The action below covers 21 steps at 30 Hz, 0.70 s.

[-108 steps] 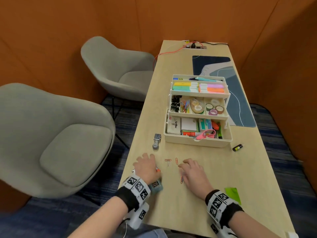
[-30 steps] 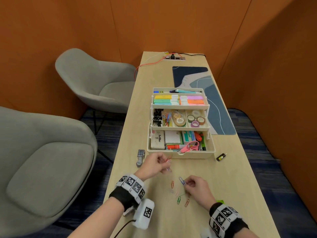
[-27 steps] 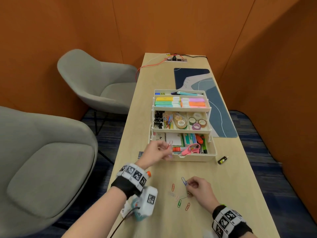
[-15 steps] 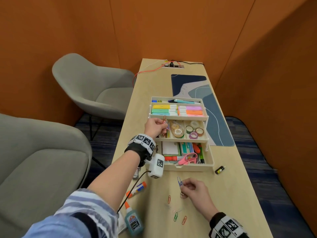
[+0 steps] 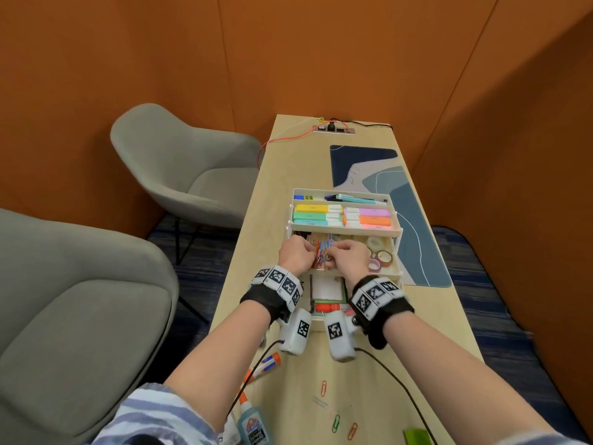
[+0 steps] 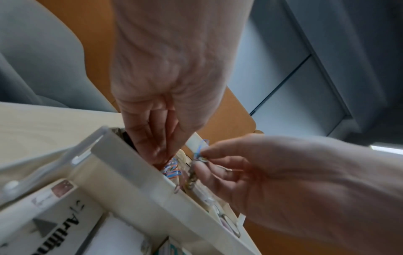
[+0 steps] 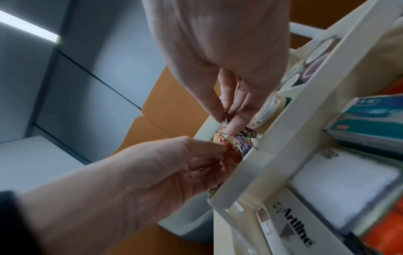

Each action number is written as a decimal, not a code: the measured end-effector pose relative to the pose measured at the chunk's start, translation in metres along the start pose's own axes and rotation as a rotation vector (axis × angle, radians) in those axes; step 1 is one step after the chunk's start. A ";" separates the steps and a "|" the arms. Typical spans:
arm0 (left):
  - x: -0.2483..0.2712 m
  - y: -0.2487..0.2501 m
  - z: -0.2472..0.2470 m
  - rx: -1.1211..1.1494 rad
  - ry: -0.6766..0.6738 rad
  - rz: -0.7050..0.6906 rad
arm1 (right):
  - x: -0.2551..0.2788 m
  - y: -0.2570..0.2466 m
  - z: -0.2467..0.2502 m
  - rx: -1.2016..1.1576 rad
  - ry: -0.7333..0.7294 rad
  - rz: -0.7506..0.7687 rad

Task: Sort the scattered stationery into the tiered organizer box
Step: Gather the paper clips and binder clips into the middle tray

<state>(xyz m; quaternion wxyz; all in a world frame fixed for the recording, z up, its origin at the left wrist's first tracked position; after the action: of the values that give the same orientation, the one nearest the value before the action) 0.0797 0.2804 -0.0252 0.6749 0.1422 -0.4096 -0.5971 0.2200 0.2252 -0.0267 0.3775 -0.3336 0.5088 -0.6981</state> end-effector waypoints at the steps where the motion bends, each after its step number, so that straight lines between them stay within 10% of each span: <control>1: 0.000 0.000 0.001 0.000 0.003 -0.005 | -0.006 0.004 -0.005 0.017 0.005 -0.016; 11: 0.005 0.010 0.007 -0.128 0.126 -0.176 | -0.001 -0.013 -0.028 0.297 -0.205 0.288; 16: 0.033 0.022 -0.023 -0.573 0.206 -0.521 | 0.044 -0.028 0.001 0.328 -0.146 0.409; 21: 0.031 0.017 -0.042 -0.798 0.183 -0.511 | 0.086 0.000 0.020 0.324 -0.201 0.386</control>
<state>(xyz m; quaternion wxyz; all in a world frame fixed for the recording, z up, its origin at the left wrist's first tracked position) 0.1200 0.2434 -0.0281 0.5420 0.0202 -0.0393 -0.8392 0.1949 0.1415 -0.0142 0.6007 -0.2333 0.4045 -0.6489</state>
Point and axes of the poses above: each hand's wrist, its own x-axis away from the middle knuckle, its own z-axis out of the back of the hand, y = z × x, the point moved 10 cm from there along -x, towards the middle knuckle, and after that the axes turned 13 degrees about z, right-handed, at the moved point
